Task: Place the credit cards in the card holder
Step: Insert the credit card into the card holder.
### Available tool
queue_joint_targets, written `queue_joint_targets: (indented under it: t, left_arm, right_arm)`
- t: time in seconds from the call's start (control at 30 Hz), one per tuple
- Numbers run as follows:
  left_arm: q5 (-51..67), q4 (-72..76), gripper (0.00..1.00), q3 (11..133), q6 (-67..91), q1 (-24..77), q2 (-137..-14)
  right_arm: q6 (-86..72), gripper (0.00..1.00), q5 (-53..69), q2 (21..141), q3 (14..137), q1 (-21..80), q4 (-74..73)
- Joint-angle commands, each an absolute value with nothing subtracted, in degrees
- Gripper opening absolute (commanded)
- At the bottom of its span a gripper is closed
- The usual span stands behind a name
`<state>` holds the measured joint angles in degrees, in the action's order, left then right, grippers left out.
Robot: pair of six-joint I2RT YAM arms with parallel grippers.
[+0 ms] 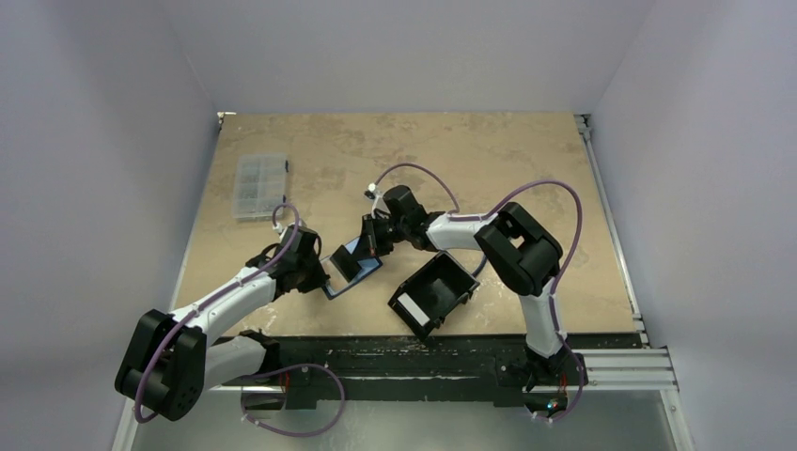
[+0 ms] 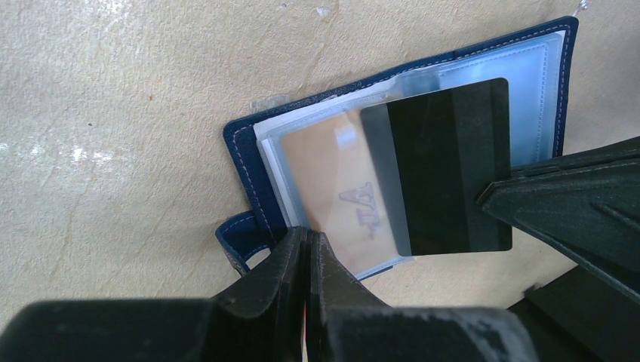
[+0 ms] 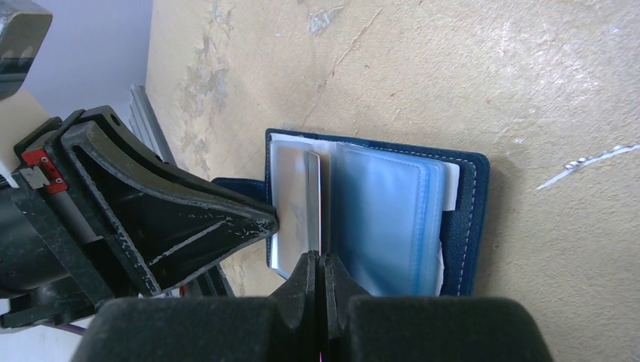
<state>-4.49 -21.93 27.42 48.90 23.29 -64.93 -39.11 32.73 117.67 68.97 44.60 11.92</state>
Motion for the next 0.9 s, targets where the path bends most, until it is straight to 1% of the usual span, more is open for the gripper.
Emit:
queue_joint_targets:
  t: [0.0, 0.33, 0.47, 0.63, 0.73, 0.87]
  left_arm:
    - [-4.75, -22.13, 0.00, 26.19, 49.26, 23.38, -65.31]
    - [-4.48, -21.89, 0.00, 26.22, 49.28, 23.38, -65.31]
    - [-4.40, -21.65, 0.00, 26.25, 49.23, 23.38, -65.37]
    - [-4.14, -21.15, 0.00, 26.20, 49.31, 23.38, -65.57]
    - [-3.94, -21.00, 0.00, 26.15, 49.31, 23.38, -65.61]
    - [-3.92, -21.15, 0.00, 26.19, 49.33, 23.38, -65.46]
  right_arm:
    - [-39.57, 0.00, 33.89, 118.43, 69.08, 44.56, 14.63]
    - [-40.76, 0.00, 32.41, 119.97, 69.12, 44.94, 13.95]
    - [-38.65, 0.06, 30.60, 119.97, 70.88, 45.80, 9.52]
    - [-35.63, 0.09, 28.28, 118.78, 72.46, 47.00, 3.91]
    - [-33.53, 0.14, 28.32, 118.76, 73.68, 47.73, 1.67]
    - [-30.06, 0.16, 27.94, 118.61, 75.76, 47.92, -2.76]
